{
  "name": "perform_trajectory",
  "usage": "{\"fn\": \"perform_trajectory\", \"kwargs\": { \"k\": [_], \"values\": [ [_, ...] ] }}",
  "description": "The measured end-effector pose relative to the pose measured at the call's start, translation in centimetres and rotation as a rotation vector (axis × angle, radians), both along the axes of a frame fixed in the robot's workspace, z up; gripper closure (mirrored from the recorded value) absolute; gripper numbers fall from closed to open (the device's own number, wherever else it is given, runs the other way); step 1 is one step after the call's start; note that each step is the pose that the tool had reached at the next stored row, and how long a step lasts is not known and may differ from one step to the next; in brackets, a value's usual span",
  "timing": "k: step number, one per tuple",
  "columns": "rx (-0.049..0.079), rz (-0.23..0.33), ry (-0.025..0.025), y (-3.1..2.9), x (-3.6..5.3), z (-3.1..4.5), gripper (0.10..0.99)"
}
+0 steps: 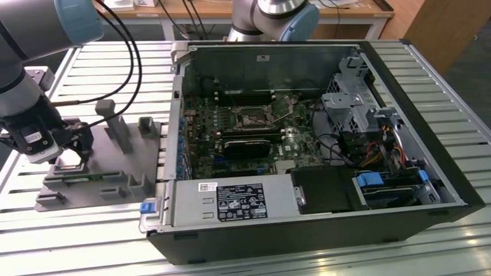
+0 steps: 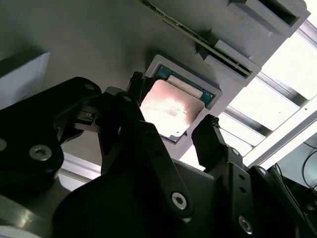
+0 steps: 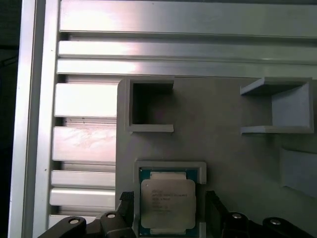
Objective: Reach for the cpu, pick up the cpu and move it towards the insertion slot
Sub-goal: 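Pick up the cpu and move it towards the insertion slot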
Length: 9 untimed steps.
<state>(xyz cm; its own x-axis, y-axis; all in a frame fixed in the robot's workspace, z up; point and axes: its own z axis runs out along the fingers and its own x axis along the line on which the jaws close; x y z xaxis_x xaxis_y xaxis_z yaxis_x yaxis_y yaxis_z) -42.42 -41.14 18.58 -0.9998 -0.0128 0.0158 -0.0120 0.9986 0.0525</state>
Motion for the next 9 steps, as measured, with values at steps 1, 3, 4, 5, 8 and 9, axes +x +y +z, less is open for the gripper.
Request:
{"fn": "perform_trajectory", "kwargs": {
  "k": [1,3,4,5,8,9],
  "values": [
    [0.0,0.001,0.0,0.04,-0.01,-0.03,0.408],
    [0.0,0.004,0.0001,0.07,-0.02,-0.08,0.408],
    [0.0,0.005,-0.0001,0.08,-0.04,-0.1,0.408],
    [0.0,0.006,-0.0001,0.08,-0.07,-0.12,0.408],
    [0.0,0.006,0.0,0.09,-0.12,-0.16,0.424],
    [0.0,0.006,0.0002,0.1,-0.13,-0.16,0.494]
  ]
}}
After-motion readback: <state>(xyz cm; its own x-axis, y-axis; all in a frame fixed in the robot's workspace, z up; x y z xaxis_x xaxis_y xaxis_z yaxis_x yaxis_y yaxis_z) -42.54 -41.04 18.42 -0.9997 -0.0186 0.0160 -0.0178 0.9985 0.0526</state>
